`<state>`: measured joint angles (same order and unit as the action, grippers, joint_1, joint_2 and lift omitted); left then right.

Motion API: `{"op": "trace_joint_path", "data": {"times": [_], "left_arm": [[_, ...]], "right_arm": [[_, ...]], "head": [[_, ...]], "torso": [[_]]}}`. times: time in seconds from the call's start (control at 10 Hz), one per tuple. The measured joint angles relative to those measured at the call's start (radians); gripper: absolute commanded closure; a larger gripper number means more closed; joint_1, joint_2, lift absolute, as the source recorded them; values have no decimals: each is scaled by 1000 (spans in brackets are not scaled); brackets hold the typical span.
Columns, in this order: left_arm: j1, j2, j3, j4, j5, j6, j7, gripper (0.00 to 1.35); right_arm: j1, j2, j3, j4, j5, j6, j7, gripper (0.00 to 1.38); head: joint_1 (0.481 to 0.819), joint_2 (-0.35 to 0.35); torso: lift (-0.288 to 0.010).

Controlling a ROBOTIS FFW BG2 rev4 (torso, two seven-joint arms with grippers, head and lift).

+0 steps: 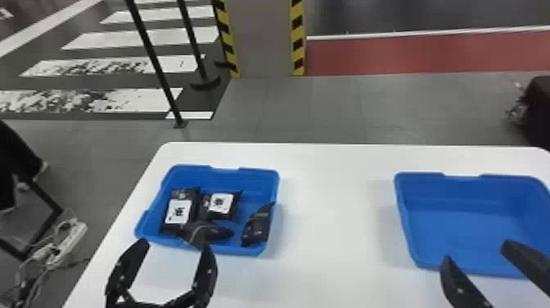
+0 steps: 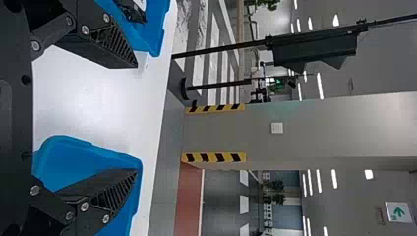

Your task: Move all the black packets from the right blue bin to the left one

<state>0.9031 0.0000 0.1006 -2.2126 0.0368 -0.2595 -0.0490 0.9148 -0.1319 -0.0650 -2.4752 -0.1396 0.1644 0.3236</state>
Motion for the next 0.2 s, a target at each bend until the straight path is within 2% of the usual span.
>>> {"op": "trace_joint_path", "data": {"times": [0.2], "left_arm": [[0, 0, -1, 0, 0, -3, 0, 102]], "right_arm": [[0, 0, 0, -1, 0, 0, -2, 292]], "head": [[695, 167]], "torso": [[-110]]}}
